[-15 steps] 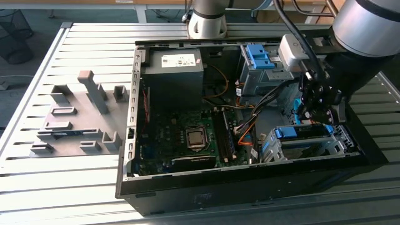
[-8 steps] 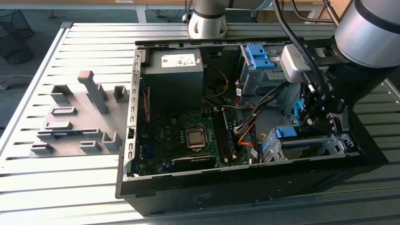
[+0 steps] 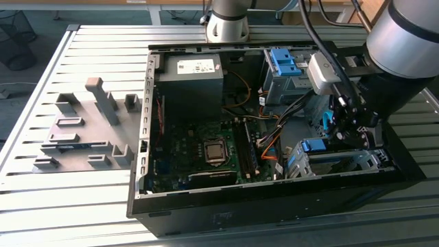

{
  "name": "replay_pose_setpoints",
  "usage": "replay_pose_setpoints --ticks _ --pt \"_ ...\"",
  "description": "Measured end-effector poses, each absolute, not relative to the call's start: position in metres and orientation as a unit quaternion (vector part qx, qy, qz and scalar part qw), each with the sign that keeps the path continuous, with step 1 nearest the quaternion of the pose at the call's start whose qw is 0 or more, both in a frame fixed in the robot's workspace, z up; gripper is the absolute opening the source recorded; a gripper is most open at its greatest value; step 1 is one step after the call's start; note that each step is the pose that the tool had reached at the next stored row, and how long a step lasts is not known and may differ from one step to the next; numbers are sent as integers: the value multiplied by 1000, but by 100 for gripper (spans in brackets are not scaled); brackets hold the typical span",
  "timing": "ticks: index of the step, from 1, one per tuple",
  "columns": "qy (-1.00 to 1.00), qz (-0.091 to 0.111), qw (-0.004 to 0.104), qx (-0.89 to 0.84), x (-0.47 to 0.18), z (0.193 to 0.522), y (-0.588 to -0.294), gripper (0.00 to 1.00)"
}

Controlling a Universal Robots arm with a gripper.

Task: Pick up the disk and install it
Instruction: 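Insert the second disk wire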

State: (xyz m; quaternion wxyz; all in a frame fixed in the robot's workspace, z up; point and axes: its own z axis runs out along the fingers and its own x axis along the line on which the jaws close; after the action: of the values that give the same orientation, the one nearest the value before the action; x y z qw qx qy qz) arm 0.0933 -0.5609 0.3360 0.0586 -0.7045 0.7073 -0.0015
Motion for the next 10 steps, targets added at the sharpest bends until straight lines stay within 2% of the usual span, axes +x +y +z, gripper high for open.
replay_pose_setpoints --ticks 10 --pt "707 -2 59 -705 94 333 -561 16"
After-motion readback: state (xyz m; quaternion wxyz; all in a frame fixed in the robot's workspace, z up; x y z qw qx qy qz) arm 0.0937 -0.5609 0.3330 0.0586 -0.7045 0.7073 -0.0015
